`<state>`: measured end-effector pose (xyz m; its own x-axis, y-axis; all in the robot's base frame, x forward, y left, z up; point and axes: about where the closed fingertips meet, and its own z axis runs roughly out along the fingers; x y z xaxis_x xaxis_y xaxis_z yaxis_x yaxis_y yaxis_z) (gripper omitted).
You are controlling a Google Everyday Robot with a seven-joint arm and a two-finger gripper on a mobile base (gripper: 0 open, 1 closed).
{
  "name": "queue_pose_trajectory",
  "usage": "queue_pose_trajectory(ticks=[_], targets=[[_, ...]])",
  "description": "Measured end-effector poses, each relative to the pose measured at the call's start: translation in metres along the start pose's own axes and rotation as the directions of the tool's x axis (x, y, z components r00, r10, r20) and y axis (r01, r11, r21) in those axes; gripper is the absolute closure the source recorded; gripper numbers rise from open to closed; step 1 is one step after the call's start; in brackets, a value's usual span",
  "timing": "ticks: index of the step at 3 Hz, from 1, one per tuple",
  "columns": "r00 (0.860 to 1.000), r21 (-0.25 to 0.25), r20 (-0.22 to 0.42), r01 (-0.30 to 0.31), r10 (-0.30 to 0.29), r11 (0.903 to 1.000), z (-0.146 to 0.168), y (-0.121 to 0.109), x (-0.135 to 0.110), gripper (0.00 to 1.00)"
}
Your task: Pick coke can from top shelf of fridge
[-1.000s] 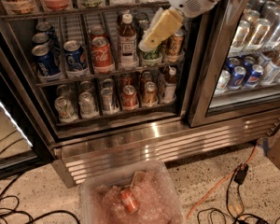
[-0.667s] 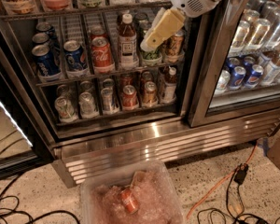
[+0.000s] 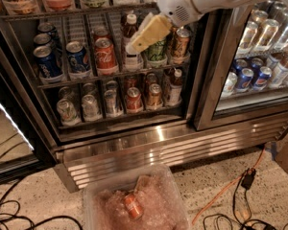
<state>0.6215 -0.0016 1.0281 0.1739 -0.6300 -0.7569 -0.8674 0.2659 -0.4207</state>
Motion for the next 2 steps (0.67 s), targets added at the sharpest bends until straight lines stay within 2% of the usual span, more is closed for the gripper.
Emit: queue_pose_trajectory(ticks=[1,2], targets=[[0.991,-0.041,0.101,-0.082,0.086,0.9958,0.022,0.015,-0.015,0.00],[0.977,-0.081,0.163,-0.129,0.140,0.9884,0.042,0.029,-0.027,0.00]])
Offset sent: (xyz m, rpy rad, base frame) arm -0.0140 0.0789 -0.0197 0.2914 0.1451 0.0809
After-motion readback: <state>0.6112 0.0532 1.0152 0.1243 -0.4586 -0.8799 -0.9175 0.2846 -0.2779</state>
